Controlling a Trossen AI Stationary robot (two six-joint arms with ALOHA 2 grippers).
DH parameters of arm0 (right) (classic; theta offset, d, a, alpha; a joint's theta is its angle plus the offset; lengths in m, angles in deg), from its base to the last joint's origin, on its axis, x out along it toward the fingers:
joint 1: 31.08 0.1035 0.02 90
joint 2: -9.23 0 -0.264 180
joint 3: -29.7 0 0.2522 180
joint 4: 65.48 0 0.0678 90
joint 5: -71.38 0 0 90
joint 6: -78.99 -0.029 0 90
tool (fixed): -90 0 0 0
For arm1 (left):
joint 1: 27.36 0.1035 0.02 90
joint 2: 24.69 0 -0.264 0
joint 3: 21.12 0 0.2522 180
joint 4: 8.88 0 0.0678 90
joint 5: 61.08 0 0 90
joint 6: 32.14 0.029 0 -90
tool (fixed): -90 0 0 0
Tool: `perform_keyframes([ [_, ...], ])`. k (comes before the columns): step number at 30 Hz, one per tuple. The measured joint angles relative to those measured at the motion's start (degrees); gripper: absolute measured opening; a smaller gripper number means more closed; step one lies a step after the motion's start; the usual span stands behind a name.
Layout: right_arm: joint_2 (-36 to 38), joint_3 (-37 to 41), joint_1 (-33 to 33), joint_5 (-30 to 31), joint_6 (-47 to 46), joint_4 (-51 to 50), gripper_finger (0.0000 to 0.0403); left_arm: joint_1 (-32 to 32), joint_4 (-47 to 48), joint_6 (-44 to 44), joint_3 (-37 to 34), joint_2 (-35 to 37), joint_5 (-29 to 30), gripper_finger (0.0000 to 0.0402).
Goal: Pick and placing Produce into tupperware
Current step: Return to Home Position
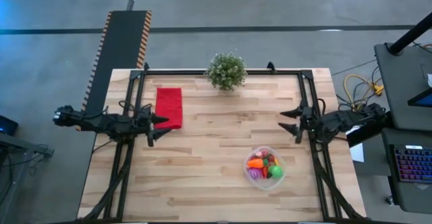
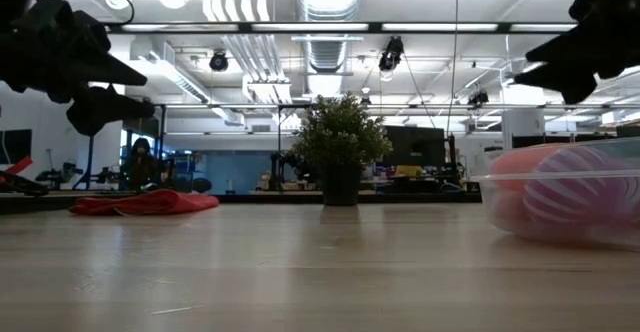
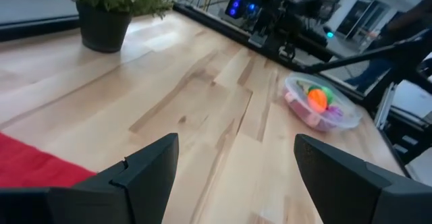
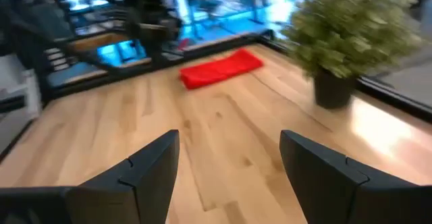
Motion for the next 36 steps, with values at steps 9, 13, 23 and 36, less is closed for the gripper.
perform_keyframes([
  [9,-0.3,4.4,0.0,-15.4,4.0,4.1,0.0249,0.0,-0.1,0.0,0.0,-2.2,0.0,0.0280],
  [13,0.0,5.1,0.0,-30.7,10.4,13.8,0.0249,0.0,-0.3,0.0,0.0,-3.0,-0.1,0.0280],
  [23,-0.4,4.8,-0.1,-30.5,2.6,14.1,0.0249,0.0,-0.5,0.0,-0.1,-3.3,-0.2,0.0280],
  [36,-0.6,4.7,-0.1,-38.2,12.7,12.8,0.0249,0.0,-0.5,0.0,-0.1,-3.6,-0.3,0.0280],
])
